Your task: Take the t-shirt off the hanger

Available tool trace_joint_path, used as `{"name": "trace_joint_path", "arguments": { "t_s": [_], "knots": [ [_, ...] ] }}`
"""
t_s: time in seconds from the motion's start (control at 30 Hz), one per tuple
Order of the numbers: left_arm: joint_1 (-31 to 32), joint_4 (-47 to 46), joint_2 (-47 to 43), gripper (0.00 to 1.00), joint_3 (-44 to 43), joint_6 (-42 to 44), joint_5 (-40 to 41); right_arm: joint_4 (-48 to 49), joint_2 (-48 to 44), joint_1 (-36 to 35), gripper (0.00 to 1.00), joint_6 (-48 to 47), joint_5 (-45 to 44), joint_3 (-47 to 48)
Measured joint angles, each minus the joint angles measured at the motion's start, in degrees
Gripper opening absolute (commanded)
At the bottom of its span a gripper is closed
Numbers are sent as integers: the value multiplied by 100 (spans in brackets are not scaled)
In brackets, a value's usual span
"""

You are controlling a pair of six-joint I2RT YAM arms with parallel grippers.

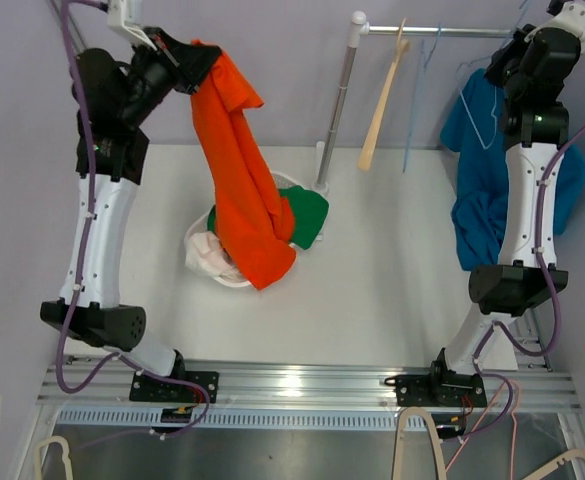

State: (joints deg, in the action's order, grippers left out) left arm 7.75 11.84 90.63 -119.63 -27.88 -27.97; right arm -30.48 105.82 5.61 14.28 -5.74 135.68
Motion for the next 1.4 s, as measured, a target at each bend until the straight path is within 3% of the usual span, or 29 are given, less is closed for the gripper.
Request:
{"name": "trace_joint_path", "arguments": {
  "t_s": [0.13,0.27,0.4,0.63,0.87,1.17,1.27,1.3,1.37,1.4],
  "knots": [
    [2,-706,-728,1,2446,-341,133,214,122,28,0,81,396,-15],
    [184,-1060,-1530,1,4859,-568,817,466,168,31,0,199,745,-151],
    [470,-1222,-1827,1,5969,-798,1488,612,291,-20,0,260,988,-175],
    [603,-1659,-1810,1,7180,-1130,2155,669,485,-350,0,103,997,-249],
    [992,-2037,-1351,1,8096,-1364,2218,723,538,-520,0,-39,975,-376],
    [1274,-2415,-1023,1,8238,-1425,2334,824,439,-638,0,-173,903,-925],
    [1276,-2479,-817,3,8234,-1484,2321,697,339,-662,9,-243,855,-962],
    [1276,-2490,-756,5,8234,-1519,2308,671,282,-662,9,-251,844,-1019],
    [1276,-2490,-699,20,8234,-1561,2286,610,155,-643,20,-247,839,-1126],
    [1276,-2490,-699,50,8231,-1578,2277,590,92,-619,28,-236,831,-1178]
  ]
}}
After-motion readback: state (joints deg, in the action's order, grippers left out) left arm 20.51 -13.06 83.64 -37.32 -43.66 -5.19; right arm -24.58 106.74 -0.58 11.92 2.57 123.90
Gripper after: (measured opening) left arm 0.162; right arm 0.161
